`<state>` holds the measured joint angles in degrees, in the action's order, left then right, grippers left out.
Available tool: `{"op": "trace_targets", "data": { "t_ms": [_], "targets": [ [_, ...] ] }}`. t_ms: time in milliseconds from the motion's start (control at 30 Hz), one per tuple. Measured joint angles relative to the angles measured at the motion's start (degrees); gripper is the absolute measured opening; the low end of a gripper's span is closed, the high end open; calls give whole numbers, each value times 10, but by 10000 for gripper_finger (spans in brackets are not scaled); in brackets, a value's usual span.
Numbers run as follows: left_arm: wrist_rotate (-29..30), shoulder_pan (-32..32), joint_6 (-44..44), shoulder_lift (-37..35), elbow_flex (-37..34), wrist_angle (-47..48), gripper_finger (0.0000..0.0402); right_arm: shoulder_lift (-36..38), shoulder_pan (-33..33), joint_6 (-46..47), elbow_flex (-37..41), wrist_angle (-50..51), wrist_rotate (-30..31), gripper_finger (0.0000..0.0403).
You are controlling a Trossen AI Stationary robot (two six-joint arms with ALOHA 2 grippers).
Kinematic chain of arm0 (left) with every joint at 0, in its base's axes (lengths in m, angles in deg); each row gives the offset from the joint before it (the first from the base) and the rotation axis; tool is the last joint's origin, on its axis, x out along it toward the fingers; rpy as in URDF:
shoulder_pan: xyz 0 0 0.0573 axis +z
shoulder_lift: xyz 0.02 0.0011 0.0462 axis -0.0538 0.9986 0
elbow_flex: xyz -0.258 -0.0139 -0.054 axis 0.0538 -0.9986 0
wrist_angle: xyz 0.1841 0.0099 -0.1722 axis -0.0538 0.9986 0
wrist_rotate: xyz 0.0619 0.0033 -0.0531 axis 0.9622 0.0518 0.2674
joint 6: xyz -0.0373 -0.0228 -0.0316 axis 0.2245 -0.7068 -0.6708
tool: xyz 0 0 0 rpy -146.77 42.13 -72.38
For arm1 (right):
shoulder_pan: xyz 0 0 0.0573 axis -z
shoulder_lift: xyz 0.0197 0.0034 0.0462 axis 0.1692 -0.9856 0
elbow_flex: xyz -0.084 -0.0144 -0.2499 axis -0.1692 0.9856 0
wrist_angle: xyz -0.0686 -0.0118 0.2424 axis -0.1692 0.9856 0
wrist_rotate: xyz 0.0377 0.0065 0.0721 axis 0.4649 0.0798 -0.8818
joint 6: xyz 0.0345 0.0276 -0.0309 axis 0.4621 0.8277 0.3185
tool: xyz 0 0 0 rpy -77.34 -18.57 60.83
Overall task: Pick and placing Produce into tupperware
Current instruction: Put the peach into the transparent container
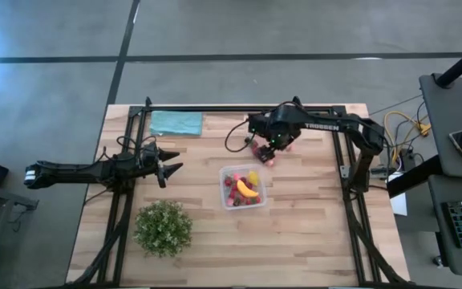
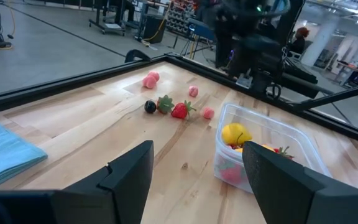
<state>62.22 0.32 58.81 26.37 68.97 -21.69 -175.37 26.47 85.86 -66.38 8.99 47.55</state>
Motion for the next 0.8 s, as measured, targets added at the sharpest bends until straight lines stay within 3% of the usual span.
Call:
{"op": "trace_targets", "data": {
  "t_ms": [133,300,600,800],
  "targets": [
    [0,0,0,0,0,0,233,0,-5,-151,30,-16,0,257],
    [0,0,0,0,0,0,233,-1,-7,-261,88,-70,1,249],
    [0,0,0,0,0,0,233,6,-16,-336,169,-205,3,238],
    [0,0,0,0,0,0,233,7,-22,-386,195,-265,50,236]
  ]
}}
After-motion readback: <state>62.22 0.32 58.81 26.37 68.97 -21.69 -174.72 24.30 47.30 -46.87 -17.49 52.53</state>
